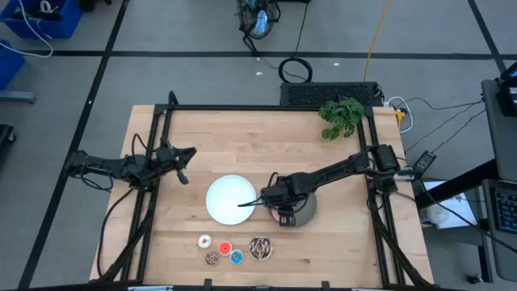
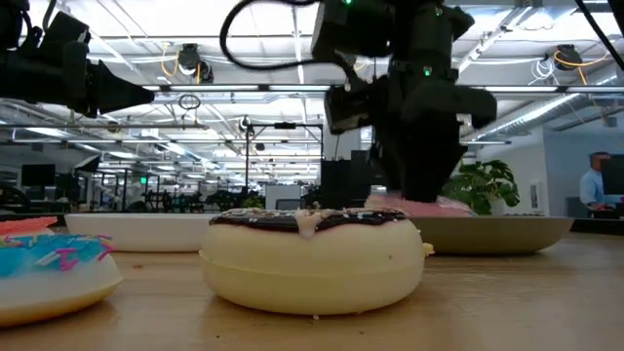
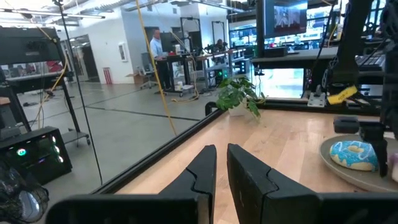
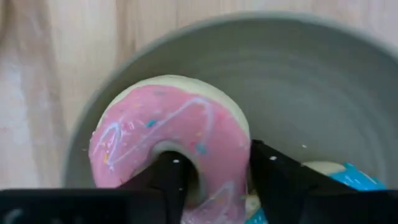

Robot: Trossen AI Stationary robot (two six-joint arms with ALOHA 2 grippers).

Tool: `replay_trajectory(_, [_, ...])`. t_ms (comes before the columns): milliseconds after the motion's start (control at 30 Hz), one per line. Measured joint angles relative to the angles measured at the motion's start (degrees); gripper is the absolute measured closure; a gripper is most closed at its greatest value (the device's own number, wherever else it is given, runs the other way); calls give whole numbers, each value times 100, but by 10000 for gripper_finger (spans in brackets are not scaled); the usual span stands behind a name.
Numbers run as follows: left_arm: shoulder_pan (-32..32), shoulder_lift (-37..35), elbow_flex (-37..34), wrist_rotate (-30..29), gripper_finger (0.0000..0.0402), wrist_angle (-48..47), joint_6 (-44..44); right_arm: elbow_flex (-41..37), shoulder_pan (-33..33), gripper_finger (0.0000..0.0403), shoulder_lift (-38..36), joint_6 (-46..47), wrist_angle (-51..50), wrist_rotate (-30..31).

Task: Pick & Place donuts
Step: Put the large pink donut on the gray plate, then put the large black donut on the gray plate

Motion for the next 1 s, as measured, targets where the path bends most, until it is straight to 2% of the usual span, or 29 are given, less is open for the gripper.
replay_trajectory(133, [1,0,0,0,355,-1,0,2,-41,184,-276,11,-59,7])
replay_trajectory(267, [-1,-2,0,-2,355,-1,-2,4,-59,153,-526,104,-41,4])
replay_trajectory(600, [0,0,0,-2,355,-3,-2,2,-55,137,-887,21,108,7])
replay_trajectory(800, [0,0,0,-2,355,-10,-2,2,18,170,-1997,434,-126,14])
replay_trajectory(900, [1,0,0,-2,355,-10,-4,4,207,215,-2518,1105,-168,172])
replay_trajectory(1000, [1,0,0,-4,355,-10,-20,7,496,281,-2852,1337,-471,650])
